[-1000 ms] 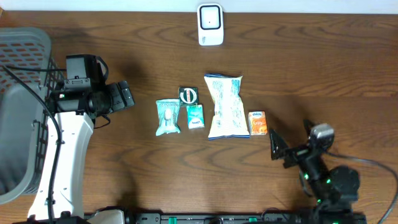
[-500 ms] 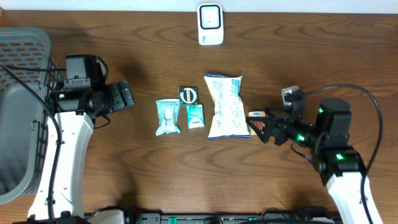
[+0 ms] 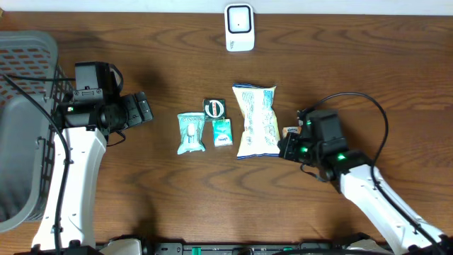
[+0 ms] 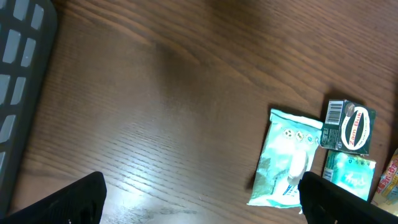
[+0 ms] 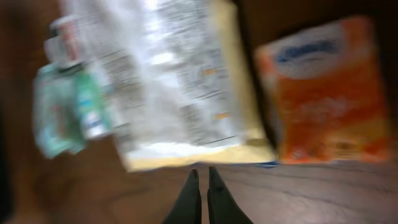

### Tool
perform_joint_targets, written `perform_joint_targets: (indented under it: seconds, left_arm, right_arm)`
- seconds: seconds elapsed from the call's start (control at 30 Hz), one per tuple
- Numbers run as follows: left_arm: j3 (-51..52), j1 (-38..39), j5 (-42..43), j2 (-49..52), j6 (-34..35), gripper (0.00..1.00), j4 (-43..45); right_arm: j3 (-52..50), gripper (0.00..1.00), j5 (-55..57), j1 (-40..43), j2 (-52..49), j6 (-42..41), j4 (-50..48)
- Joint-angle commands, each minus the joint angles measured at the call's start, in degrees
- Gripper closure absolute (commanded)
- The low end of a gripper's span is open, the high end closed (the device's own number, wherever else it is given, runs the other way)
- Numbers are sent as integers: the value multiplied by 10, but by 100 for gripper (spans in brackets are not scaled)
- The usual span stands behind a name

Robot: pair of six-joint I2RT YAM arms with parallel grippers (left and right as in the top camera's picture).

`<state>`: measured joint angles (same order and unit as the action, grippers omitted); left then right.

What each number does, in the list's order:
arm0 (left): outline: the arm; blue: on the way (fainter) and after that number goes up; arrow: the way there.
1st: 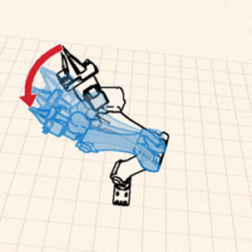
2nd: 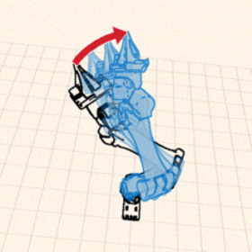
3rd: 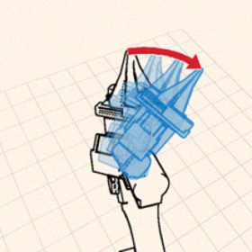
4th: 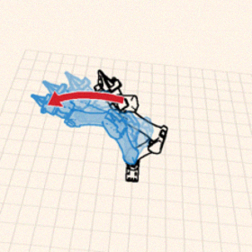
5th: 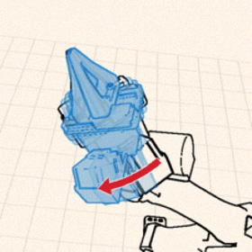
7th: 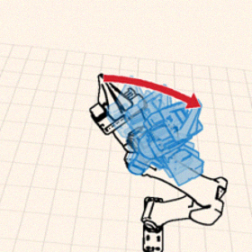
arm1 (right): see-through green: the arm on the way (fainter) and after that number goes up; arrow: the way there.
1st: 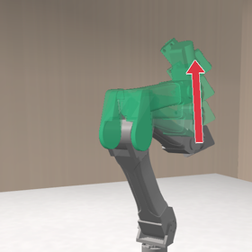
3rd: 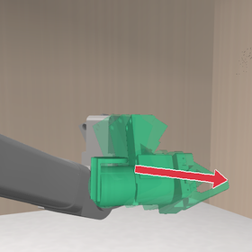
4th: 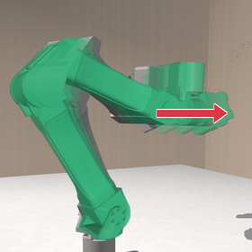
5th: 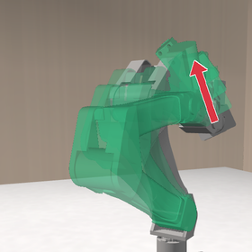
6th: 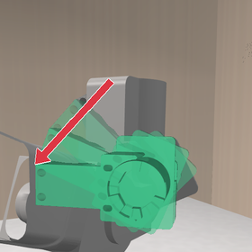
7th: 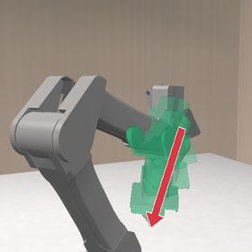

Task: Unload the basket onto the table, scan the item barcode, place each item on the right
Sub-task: 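Move the right gripper toward the orange Kleenex pack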

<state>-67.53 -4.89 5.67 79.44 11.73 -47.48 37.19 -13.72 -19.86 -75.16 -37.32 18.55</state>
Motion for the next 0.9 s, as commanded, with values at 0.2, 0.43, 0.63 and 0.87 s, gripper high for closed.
perform_joint_targets:
  seconds: [0.2, 0.43, 0.63, 0.87]
  left_arm:
    - [-5, -2, -1, 4, -7, 2, 0]
    - [-5, -2, -1, 4, -8, 2, 0]
    - [-5, -2, -1, 4, -7, 2, 0]
    - [-5, -2, -1, 4, -7, 2, 0]
  right_arm:
    - [10, 99, 96, -24, -87, -57, -42]
    - [17, 99, 68, -10, -135, -52, -42]
    - [51, 99, 116, 29, -110, -21, 65]
    - [55, 99, 209, 75, -104, 11, 95]
